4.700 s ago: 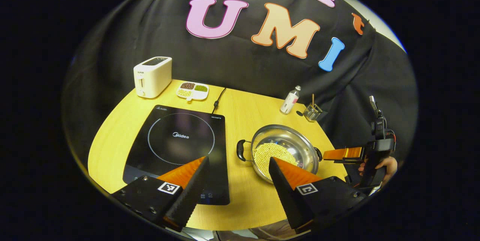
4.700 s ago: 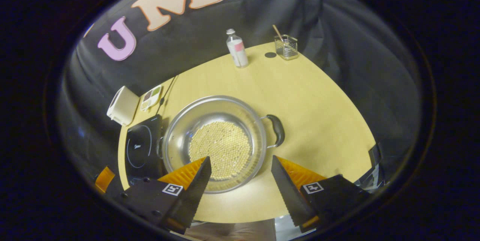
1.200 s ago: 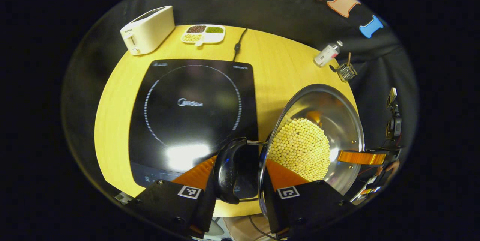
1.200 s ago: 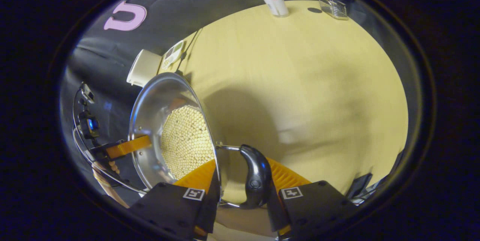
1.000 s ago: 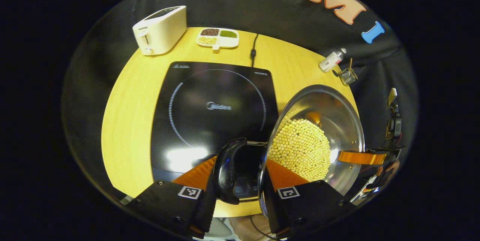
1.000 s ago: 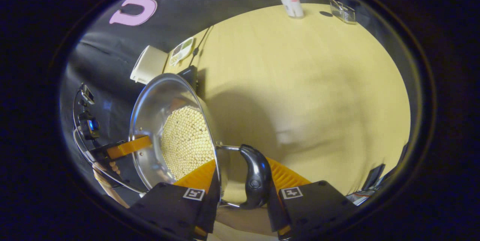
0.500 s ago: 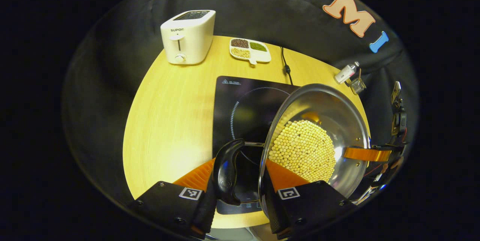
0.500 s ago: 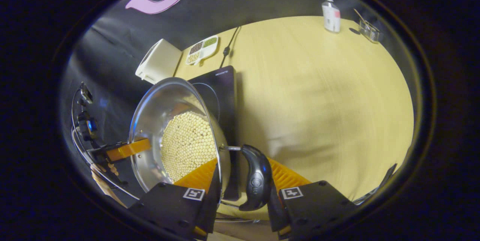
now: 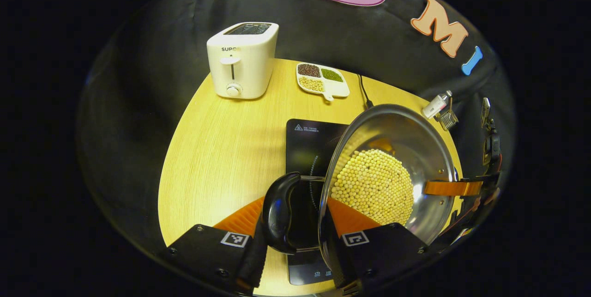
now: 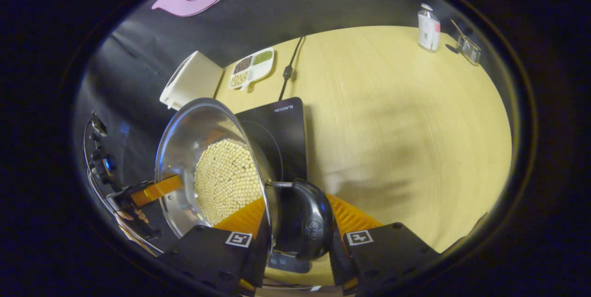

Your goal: First push the handle of the pot to place it horizontally, then grasp the pot with both hands and set it on the induction cooktop.

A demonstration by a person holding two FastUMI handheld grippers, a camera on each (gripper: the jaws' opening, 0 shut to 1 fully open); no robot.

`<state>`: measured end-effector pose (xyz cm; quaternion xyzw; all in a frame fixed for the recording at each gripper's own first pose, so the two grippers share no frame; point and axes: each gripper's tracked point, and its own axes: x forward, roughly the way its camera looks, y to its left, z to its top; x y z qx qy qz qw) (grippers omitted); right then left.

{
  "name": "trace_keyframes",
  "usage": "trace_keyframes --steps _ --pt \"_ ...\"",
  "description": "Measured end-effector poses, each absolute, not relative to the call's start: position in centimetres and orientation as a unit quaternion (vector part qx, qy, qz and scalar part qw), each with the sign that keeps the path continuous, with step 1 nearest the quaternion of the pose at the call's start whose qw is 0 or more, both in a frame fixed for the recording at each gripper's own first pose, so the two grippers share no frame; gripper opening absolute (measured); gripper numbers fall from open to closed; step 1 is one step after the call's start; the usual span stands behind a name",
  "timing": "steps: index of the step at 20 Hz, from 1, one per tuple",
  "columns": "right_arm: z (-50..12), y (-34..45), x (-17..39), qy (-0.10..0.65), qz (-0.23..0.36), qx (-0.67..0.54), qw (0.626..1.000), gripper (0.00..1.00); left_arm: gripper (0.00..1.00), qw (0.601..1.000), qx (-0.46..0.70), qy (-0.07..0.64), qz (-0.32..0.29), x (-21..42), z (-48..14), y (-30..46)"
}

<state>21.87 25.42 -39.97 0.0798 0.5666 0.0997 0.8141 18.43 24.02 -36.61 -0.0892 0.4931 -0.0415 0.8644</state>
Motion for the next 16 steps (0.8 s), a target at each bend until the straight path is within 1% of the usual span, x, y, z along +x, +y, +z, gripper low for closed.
trace_keyframes --steps 8,9,10,11,15,16 --pt "-41.5 25.5 23.6 0.569 0.085 0.079 0.814 0.53 0.58 0.86 -0.085 0.501 -0.033 19.3 -37.9 24.3" --pt "-41.4 25.6 24.0 0.564 0.088 0.075 0.818 0.53 0.59 0.862 -0.089 0.498 -0.033 19.5 -38.0 24.2" --pt "-41.4 25.6 24.1 0.562 0.091 0.073 0.819 0.59 0.58 0.862 -0.093 0.498 -0.033 19.5 -38.1 24.1" --pt "-41.5 25.6 24.2 0.563 0.093 0.072 0.818 0.53 0.59 0.863 -0.093 0.495 -0.033 19.5 -38.0 24.2" --pt "-41.3 25.6 24.4 0.558 0.105 0.071 0.82 0.53 0.59 0.866 -0.102 0.489 -0.032 19.6 -38.1 24.2" --pt "-41.5 25.6 24.1 0.561 0.106 0.068 0.818 0.55 0.6 0.867 -0.102 0.486 -0.033 19.5 -38.2 24.2"
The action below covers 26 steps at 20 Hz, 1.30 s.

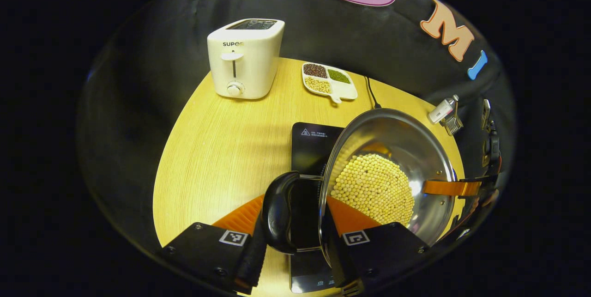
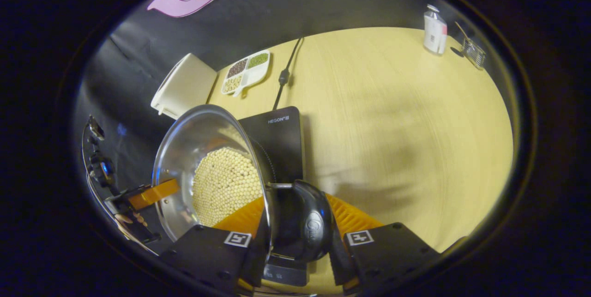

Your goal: First push the handle of the pot to place it horizontally, then grasp the pot with both hands and set it on the induction cooktop.

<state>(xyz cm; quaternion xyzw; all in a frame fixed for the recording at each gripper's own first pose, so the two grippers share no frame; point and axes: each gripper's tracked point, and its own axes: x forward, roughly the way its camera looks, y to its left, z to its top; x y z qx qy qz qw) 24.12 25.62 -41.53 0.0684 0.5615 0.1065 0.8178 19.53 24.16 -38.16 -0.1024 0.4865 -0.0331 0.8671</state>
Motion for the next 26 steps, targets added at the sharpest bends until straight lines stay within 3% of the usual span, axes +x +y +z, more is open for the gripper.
trace_keyframes --steps 8,11,12,13,14,15,16,26 --pt "-41.5 24.6 24.3 0.553 0.091 0.052 0.826 0.62 0.64 0.866 -0.128 0.483 -0.019 19.1 -38.6 24.0" --pt "-40.2 24.3 25.0 0.525 0.09 0.064 0.844 0.89 0.65 0.869 -0.15 0.472 -0.007 18.8 -38.2 24.0" --pt "-39.2 24.3 24.9 0.512 0.096 0.067 0.851 1.0 0.74 0.876 -0.149 0.459 0.002 18.8 -37.9 24.3" --pt "-38.5 24.1 25.1 0.498 0.101 0.065 0.859 0.93 0.87 0.884 -0.15 0.442 0.014 18.4 -36.4 24.8" --pt "-37.7 24.0 25.1 0.485 0.105 0.063 0.866 0.93 1.0 0.891 -0.151 0.427 0.026 19.1 -36.4 25.0" --pt "-36.9 23.7 25.0 0.472 0.106 0.06 0.873 0.93 0.98 0.898 -0.153 0.411 0.034 18.9 -35.5 25.1" --pt "-36.1 23.3 24.9 0.459 0.107 0.058 0.88 1.0 0.98 0.904 -0.152 0.397 0.043 18.8 -34.8 25.3" --pt "-27.4 16.9 21.7 0.339 0.074 0.007 0.938 1.0 0.98 0.946 -0.085 0.297 0.103 13.8 -26.1 23.9"
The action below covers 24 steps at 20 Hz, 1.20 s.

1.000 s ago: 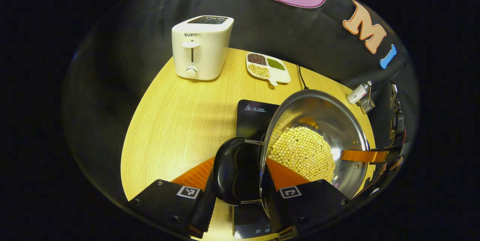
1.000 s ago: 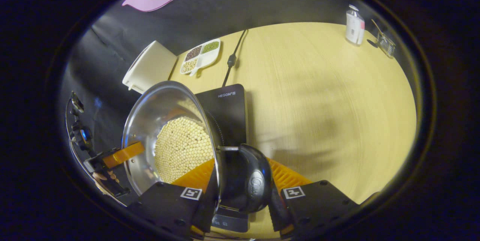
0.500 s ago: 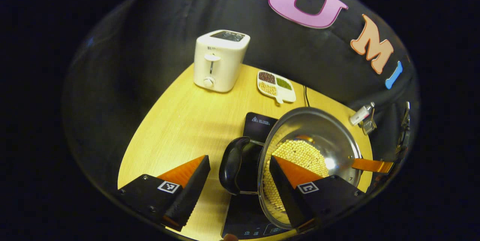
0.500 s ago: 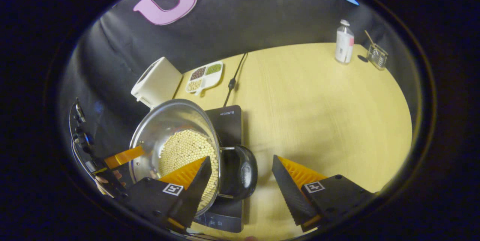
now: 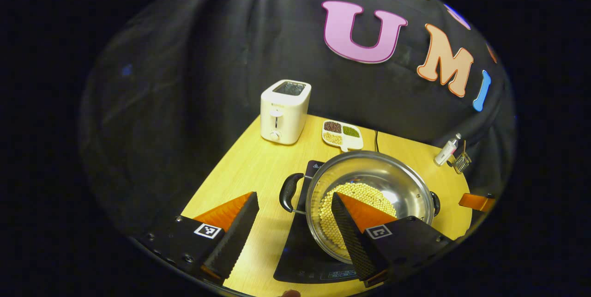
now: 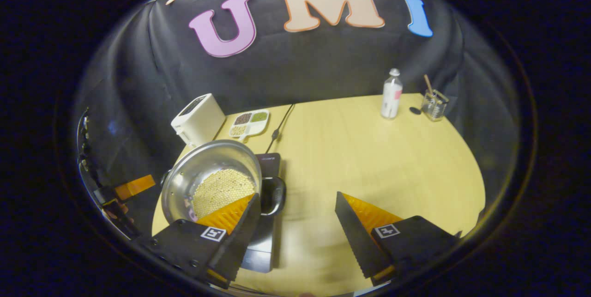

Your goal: First push the handle of the pot to place it horizontally, then grasp the pot with both hands and set it on the induction cooktop.

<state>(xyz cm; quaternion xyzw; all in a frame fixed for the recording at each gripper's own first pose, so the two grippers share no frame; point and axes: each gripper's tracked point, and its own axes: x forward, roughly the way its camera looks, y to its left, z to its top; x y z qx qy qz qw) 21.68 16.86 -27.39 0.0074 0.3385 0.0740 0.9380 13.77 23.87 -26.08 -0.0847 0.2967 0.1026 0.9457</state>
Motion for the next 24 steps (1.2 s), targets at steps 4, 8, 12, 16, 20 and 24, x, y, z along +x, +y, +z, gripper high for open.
trace_keyframes --steps 4,8,12,16,20,24 --pt "-21.8 14.2 22.0 0.269 0.082 0.012 0.96 1.0 0.97 0.959 -0.059 0.261 0.096 12.2 -22.1 18.3" --pt "-15.5 10.5 23.1 0.196 0.116 -0.002 0.974 0.99 0.96 0.974 -0.017 0.206 0.093 11.5 -16.2 11.3" --pt "-9.4 7.0 23.0 0.14 0.155 -0.021 0.978 0.99 0.96 0.983 -0.027 0.154 0.094 11.2 -11.2 4.8" --pt "-4.1 2.0 22.3 0.081 0.148 -0.042 0.985 0.99 0.93 0.991 -0.029 0.096 0.088 10.3 -7.0 -1.0" --pt "-0.4 -3.1 21.1 0.03 0.127 -0.048 0.99 1.0 0.96 0.994 -0.018 0.068 0.078 9.7 -5.1 -5.9" --pt "1.7 -8.0 19.8 -0.002 0.097 -0.048 0.994 0.99 0.96 0.997 -0.005 0.03 0.066 9.3 -3.2 -10.0"
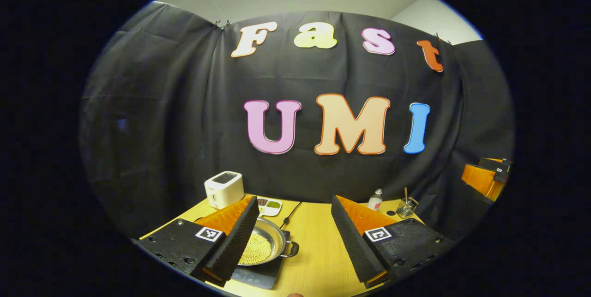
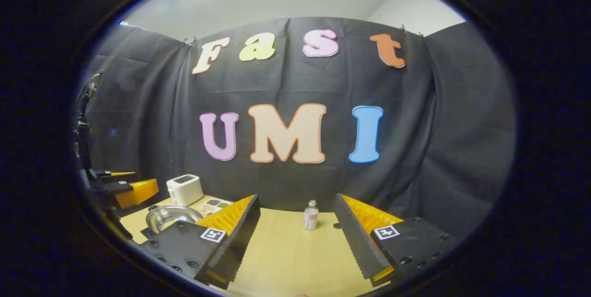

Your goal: First push the handle of the pot to place it horizontally, then grasp the pot with both hands and set it on the induction cooktop.

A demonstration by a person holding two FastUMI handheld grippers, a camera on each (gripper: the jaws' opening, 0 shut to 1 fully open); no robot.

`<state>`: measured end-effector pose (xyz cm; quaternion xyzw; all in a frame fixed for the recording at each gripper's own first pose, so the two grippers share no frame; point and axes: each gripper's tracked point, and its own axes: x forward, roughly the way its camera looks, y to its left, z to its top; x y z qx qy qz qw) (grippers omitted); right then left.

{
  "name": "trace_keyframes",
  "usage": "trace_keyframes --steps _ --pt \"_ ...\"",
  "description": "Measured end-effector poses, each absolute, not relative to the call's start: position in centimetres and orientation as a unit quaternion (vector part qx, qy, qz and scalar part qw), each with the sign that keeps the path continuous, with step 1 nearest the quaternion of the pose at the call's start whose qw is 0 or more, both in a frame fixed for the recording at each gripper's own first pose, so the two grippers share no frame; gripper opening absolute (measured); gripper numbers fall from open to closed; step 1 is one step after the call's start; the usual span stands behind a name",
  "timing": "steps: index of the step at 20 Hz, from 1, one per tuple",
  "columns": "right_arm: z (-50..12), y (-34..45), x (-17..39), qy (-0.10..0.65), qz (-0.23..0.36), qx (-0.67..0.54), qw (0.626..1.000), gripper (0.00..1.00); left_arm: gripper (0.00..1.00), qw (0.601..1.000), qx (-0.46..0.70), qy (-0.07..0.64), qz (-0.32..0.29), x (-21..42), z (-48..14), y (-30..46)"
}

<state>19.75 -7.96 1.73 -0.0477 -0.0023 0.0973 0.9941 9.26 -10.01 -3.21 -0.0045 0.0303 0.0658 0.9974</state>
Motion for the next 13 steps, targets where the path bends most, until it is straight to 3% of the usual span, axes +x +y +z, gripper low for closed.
trace_keyframes --steps 1,13 --pt "2.0 -8.8 19.5 -0.007 0.092 -0.049 0.995 0.93 0.93 0.998 0.003 0.019 0.063 9.2 -2.8 -10.7" --pt "2.4 -13.6 18.0 -0.012 0.06 -0.057 0.996 0.94 0.96 1.0 0.018 -0.004 0.008 10.0 -2.8 -17.6"
